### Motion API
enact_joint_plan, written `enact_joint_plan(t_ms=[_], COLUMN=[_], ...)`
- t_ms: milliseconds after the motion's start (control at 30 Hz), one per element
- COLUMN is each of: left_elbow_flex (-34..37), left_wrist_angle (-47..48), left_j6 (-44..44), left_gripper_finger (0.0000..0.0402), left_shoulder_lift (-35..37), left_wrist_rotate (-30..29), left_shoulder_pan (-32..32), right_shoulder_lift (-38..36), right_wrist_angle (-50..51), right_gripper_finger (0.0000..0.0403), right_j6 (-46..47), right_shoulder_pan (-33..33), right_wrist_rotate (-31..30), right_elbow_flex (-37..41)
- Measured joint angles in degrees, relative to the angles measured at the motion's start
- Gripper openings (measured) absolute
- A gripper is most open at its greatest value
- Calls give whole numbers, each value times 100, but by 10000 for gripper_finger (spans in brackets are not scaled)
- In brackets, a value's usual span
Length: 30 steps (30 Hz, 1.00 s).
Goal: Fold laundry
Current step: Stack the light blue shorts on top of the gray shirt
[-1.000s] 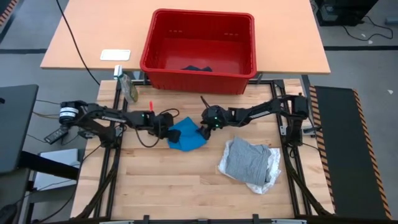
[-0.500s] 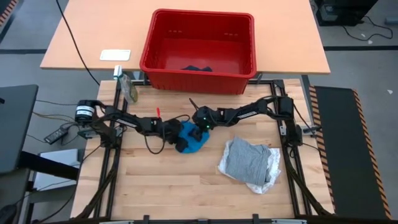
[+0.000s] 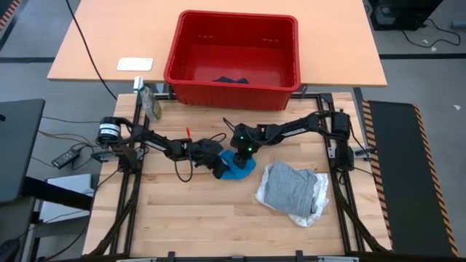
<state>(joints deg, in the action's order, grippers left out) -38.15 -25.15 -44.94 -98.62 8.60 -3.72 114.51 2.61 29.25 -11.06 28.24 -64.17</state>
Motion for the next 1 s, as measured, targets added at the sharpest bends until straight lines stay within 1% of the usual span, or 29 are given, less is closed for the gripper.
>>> enact_joint_plan(t_ms=[100,200,267,367,433,500,567,600,700,833,933,1000], left_elbow_flex=[-123,-430,-780,-1496,-2076,-2735,-3364,-3651,-4370,-5104,-5621,-5907], left_wrist_angle=[-291,-456,-427,-346,45,730,1413,1735,2236,2252,2245,2262], left_j6=[151,212,237,448,727,1064,1407,1550,1811,1886,1883,1876], left_gripper_finger=[12,15,14,11,11,11,10,10,10,15,22,25], left_shoulder_lift=[64,67,89,95,95,53,-66,-164,-552,-1205,-1728,-2027], left_wrist_rotate=[216,405,570,638,655,611,535,512,490,489,718,930], left_shoulder_pan=[-22,-25,-24,43,119,212,285,318,433,664,788,797], right_shoulder_lift=[-535,-1151,-1591,-2287,-2727,-3178,-3587,-3777,-4257,-4639,-4687,-4687], right_wrist_angle=[741,1585,2150,2934,3377,3804,4200,4400,4902,5481,5779,5746], right_gripper_finger=[54,54,54,54,54,54,54,54,54,54,54,54], right_j6=[-90,-212,-227,-229,-221,-186,-156,-76,202,554,679,678], right_shoulder_pan=[12,26,60,166,283,411,580,681,992,1532,2023,2341], right_wrist_rotate=[-69,-92,-107,-220,-242,-282,-468,-594,-913,-1366,-1648,-1821], right_elbow_flex=[1,-3,-8,-16,-23,-31,-34,-34,-29,-23,-3,127])
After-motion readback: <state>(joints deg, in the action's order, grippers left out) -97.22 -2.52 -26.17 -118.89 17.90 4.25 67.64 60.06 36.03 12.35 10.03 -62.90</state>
